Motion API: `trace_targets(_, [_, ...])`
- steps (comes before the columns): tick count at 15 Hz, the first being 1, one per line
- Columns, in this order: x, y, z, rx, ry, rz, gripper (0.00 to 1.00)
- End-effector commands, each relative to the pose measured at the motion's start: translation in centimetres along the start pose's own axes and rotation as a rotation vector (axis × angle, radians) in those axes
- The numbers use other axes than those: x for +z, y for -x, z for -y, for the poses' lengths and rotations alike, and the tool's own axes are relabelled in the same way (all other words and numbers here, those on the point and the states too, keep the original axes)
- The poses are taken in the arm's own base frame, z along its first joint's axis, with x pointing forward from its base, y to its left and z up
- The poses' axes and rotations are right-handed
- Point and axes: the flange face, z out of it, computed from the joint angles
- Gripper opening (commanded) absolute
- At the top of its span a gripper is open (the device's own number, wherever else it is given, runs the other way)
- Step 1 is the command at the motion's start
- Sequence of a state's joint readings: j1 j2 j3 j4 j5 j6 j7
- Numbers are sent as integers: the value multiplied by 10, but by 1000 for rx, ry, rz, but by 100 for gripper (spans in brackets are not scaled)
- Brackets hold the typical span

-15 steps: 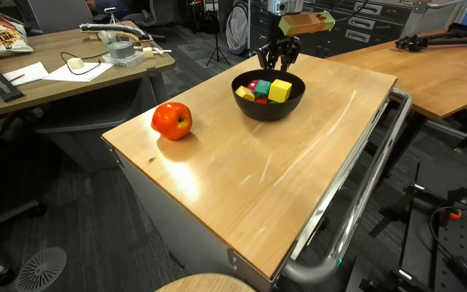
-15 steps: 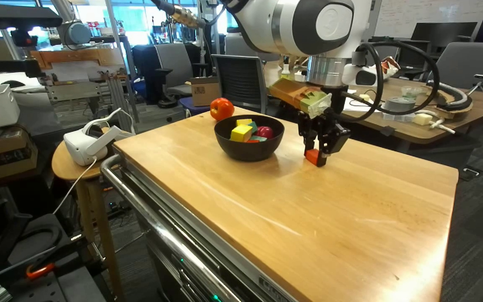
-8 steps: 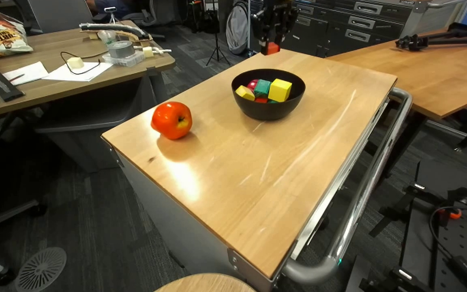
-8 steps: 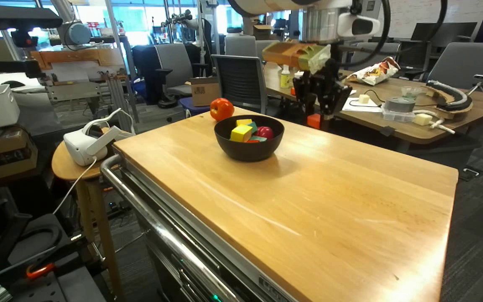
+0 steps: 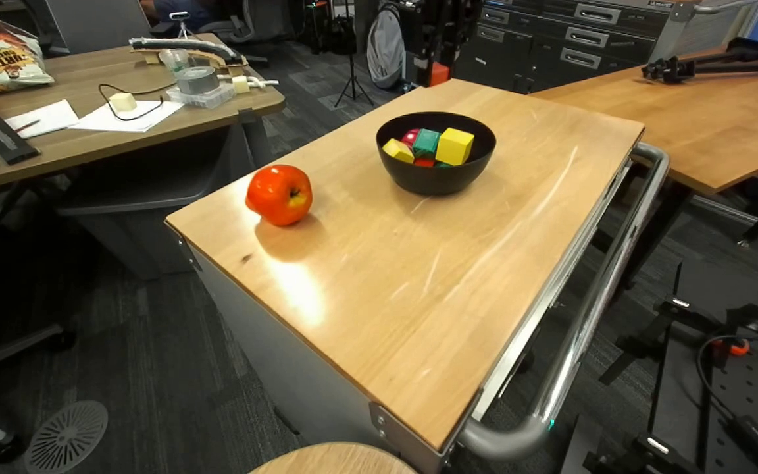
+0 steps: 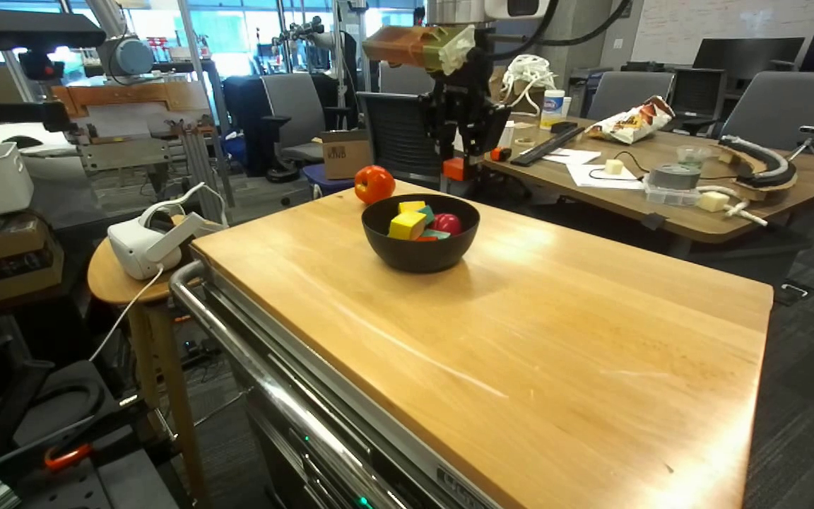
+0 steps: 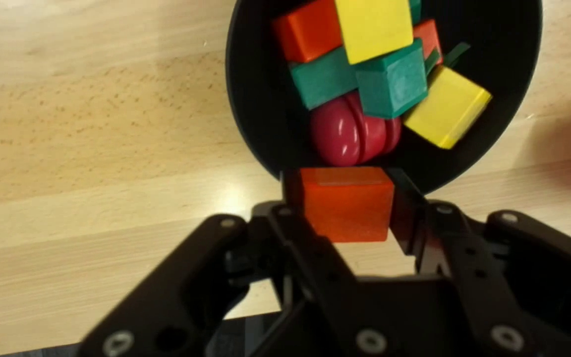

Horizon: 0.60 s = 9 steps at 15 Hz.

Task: Put the objects that are near the edge away from you in the bowl except the apple which you must move to the left, then put the rest of the blocks one at a time in the bowl, then move the apple to the right

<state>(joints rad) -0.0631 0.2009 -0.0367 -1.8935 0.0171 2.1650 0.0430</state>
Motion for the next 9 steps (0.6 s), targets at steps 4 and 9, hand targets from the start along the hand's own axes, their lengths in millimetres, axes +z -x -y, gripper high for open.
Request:
trace_targets(4, [27,14,12,28,-77,42,18])
trace_targets(9, [27,20,18,-11,-88,50,82])
